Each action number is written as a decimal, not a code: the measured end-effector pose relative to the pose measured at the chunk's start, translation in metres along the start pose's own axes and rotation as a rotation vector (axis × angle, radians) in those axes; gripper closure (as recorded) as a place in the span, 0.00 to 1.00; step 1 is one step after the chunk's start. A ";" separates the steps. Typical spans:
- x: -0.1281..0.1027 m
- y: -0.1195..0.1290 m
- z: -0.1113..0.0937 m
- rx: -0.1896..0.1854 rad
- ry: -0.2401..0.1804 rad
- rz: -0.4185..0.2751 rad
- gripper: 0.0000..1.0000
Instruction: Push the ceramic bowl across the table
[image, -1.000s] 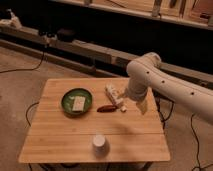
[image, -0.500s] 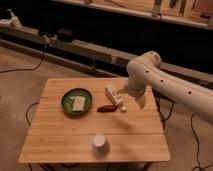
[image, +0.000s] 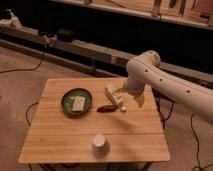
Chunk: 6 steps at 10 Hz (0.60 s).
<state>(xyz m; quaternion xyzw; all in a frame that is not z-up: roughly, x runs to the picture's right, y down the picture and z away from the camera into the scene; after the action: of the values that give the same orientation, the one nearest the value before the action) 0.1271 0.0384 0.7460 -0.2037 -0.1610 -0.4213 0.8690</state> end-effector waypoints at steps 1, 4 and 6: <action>0.009 -0.015 0.001 0.032 0.009 -0.015 0.20; 0.034 -0.045 0.008 0.118 -0.002 -0.030 0.20; 0.040 -0.060 0.013 0.148 -0.034 -0.050 0.20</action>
<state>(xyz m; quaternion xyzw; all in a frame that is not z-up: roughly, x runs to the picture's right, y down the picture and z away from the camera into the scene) 0.1011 -0.0155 0.7886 -0.1418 -0.2116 -0.4263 0.8680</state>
